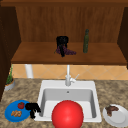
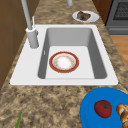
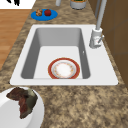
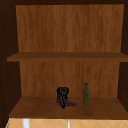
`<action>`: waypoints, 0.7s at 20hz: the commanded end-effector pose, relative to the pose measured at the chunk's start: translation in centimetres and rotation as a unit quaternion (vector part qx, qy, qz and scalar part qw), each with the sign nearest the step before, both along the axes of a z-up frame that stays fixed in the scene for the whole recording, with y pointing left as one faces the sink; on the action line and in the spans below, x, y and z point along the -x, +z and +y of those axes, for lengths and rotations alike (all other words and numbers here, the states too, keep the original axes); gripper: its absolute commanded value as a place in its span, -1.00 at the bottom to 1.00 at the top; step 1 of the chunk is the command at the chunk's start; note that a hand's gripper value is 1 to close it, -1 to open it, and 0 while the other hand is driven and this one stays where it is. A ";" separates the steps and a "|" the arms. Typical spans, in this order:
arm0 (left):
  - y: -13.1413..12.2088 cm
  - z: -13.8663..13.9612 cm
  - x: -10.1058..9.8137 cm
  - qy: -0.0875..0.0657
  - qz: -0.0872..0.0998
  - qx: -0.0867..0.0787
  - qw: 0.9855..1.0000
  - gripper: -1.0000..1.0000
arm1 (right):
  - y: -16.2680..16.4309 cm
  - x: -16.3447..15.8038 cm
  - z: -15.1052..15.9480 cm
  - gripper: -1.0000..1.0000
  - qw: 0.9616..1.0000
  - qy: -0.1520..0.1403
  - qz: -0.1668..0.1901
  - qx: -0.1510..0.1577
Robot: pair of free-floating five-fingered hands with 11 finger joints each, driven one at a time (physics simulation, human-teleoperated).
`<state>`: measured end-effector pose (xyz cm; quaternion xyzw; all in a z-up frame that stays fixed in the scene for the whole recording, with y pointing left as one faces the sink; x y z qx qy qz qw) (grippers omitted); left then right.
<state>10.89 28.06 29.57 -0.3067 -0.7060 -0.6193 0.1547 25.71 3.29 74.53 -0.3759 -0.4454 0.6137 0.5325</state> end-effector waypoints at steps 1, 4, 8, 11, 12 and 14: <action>0.0 0.0 0.0 0.000 0.000 0.000 1.000 0.00 | -0.6 -3.1 0.2 1.00 1.000 0.000 0.000 -0.006; 0.0 0.0 0.0 0.000 0.000 0.000 1.000 0.00 | -1.1 -5.6 -0.1 1.00 1.000 0.000 0.000 -0.014; 0.0 0.0 0.0 0.000 0.000 0.000 1.000 0.00 | -3.1 -8.9 0.2 1.00 1.000 0.002 -0.001 -0.006; 0.0 0.0 0.0 0.000 0.000 0.000 1.000 0.00 | -5.2 -11.4 0.5 1.00 1.000 0.003 -0.010 0.009; 0.0 0.0 0.0 0.000 0.000 0.000 1.000 0.00 | -6.4 -12.3 0.7 1.00 1.000 0.003 -0.008 0.017; 0.0 0.0 0.0 0.000 0.000 0.000 1.000 0.00 | -7.9 -14.0 0.9 1.00 1.000 0.004 -0.007 0.012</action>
